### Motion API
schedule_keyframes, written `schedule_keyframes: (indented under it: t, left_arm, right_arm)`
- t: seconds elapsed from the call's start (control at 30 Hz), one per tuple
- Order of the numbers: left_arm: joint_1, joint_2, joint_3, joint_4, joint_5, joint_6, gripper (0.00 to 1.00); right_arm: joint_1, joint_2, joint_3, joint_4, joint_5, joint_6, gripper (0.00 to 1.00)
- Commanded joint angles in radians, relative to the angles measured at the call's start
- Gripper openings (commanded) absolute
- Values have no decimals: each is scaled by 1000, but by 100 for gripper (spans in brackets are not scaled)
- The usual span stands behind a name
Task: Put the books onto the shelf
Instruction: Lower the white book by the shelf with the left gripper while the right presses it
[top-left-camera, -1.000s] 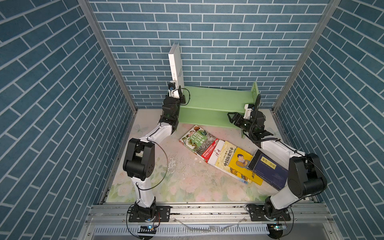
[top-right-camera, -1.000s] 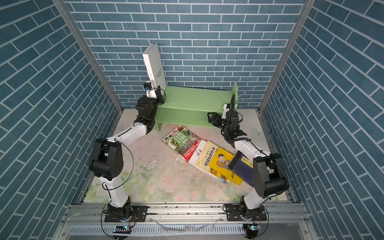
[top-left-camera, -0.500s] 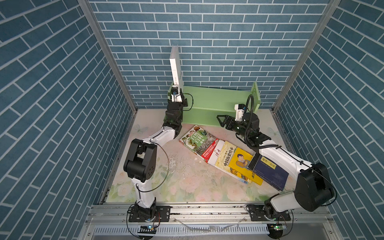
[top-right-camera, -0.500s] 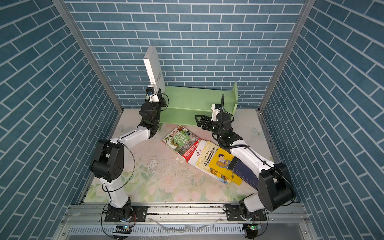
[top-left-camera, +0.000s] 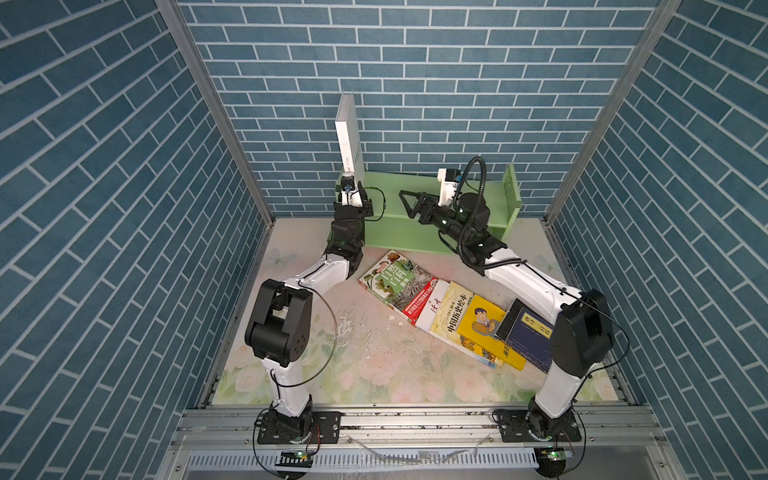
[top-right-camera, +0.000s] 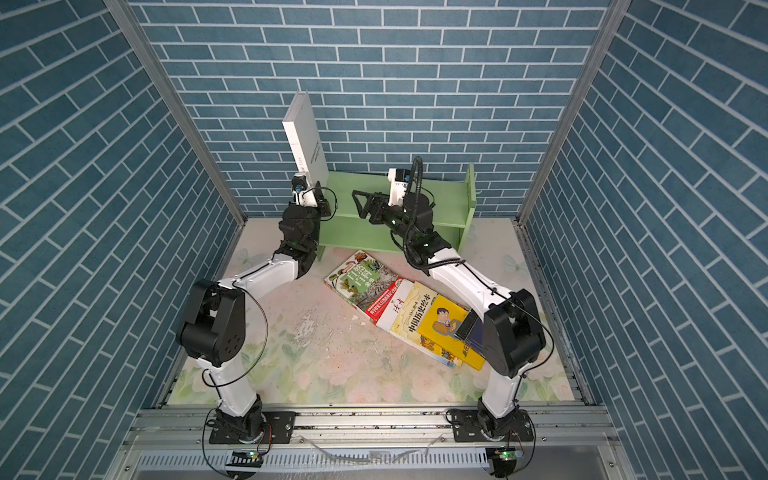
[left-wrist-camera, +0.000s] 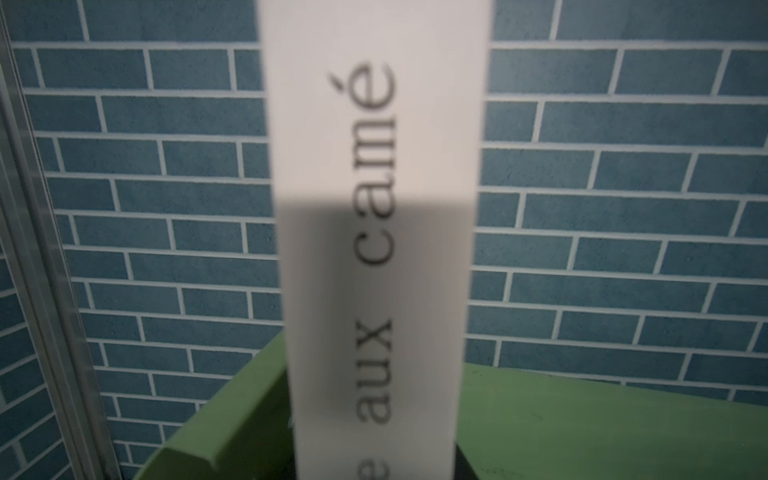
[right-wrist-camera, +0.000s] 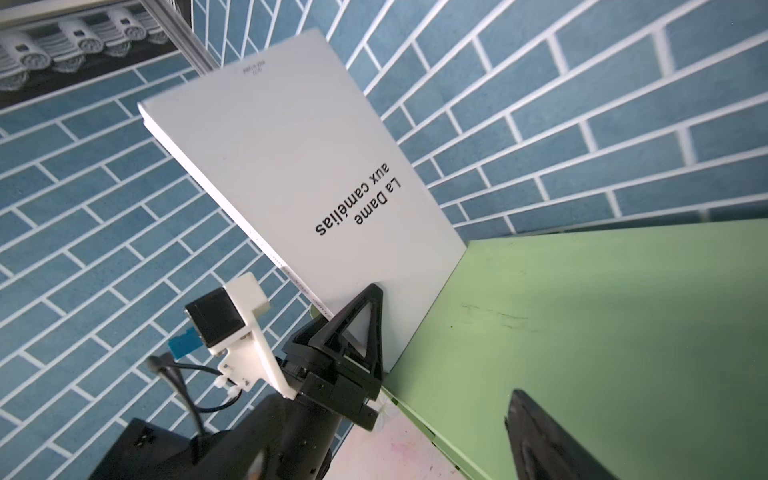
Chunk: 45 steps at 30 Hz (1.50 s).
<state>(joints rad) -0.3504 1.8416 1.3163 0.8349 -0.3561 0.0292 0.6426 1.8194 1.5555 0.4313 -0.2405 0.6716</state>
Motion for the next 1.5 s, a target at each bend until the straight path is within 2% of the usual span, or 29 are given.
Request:
schedule_keyframes:
  t: [0.0, 0.13, 0.33, 0.47, 0.73, 0.87, 0.93, 1.0, 1.17, 1.23, 1.47]
  left_arm:
    - [-2, -46, -19, -27, -35, -23, 44]
    - [-2, -68, -24, -67, -43, -26, 48]
    - [-1, -141, -72, -101, -31, -44, 70]
    - [-2, -214, -103, -168, -15, -60, 80]
    - [-2, -411, -104, -416, 18, -79, 86]
    - [0, -434, 13, -622, 19, -12, 88]
    - [5, -434, 44, -641, 29, 29, 92]
    - [27, -424, 97, -686, 64, 49, 94]
    - [89, -345, 319, -934, 173, 30, 94]
    - [99, -330, 352, -946, 208, 21, 94]
    - [123, -308, 328, -839, 315, -23, 94]
  right_arm:
    - [33, 72, 54, 43, 3, -49, 84]
    - [44, 172, 116, 102, 6, 0, 84]
    - [53, 245, 200, 104, 9, 15, 84]
    - [56, 255, 201, 113, 13, 26, 84]
    - [58, 189, 126, 124, 42, -4, 84]
    - [56, 163, 108, 113, 53, -21, 84]
    - [57, 150, 94, 112, 47, -20, 84]
    - [56, 128, 68, 113, 42, -18, 84]
    - [57, 26, -21, 71, 48, -55, 85]
    - [57, -7, -44, 44, 59, -78, 86]
    - [58, -65, -83, -5, 50, -99, 86]
